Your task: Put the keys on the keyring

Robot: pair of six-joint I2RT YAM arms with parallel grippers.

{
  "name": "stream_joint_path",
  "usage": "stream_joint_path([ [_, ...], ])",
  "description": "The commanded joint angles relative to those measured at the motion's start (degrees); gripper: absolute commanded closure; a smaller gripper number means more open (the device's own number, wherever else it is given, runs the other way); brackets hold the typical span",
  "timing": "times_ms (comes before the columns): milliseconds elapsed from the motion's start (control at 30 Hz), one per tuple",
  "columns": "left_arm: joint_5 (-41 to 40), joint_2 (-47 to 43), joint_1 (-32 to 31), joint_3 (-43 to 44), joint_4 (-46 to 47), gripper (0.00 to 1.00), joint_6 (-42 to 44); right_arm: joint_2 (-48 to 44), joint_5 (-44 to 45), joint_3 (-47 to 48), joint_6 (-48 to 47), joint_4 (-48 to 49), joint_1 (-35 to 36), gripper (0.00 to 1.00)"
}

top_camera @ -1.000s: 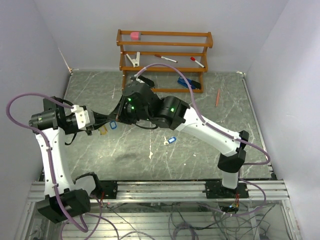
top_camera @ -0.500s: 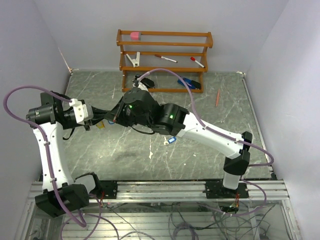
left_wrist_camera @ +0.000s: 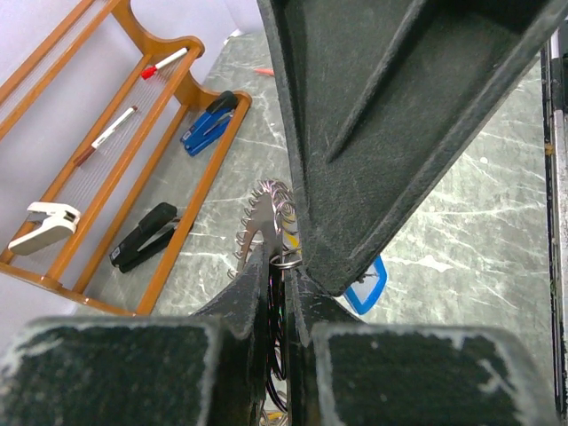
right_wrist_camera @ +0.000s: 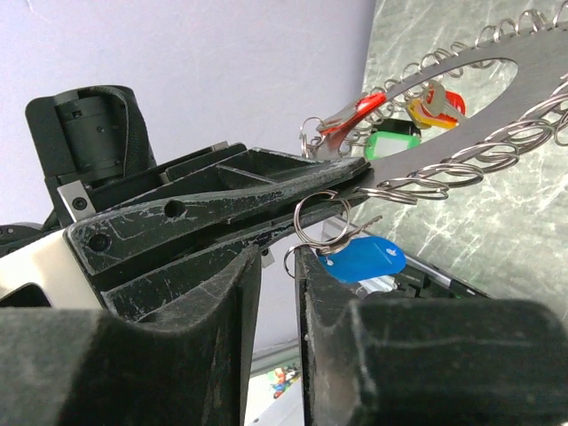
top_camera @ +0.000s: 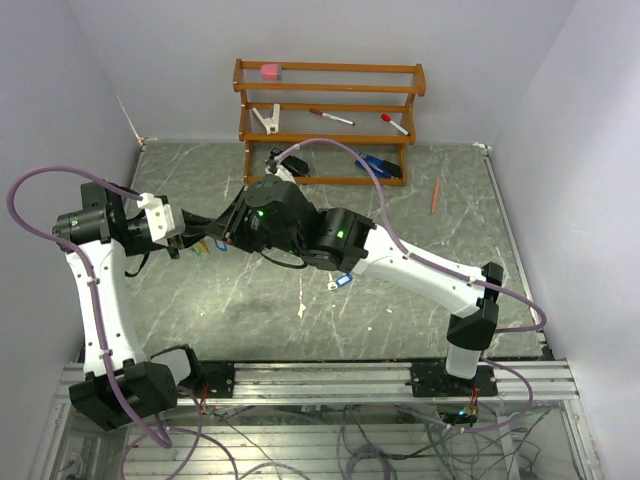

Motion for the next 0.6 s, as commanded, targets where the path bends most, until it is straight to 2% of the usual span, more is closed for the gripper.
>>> stream_joint_path([
  [0,7.92,0.03,-0.46,3.09,1.95,0.93,-2.09,-0.09,-2.27,-2.23,1.7,3.75,1.99,0.76],
  [567,8.01,-2.32,-4.04,1.31,2.12,0.93,-14.47,-2.48,-2.37,-4.71,1.06,5.69,0.46,0.75],
])
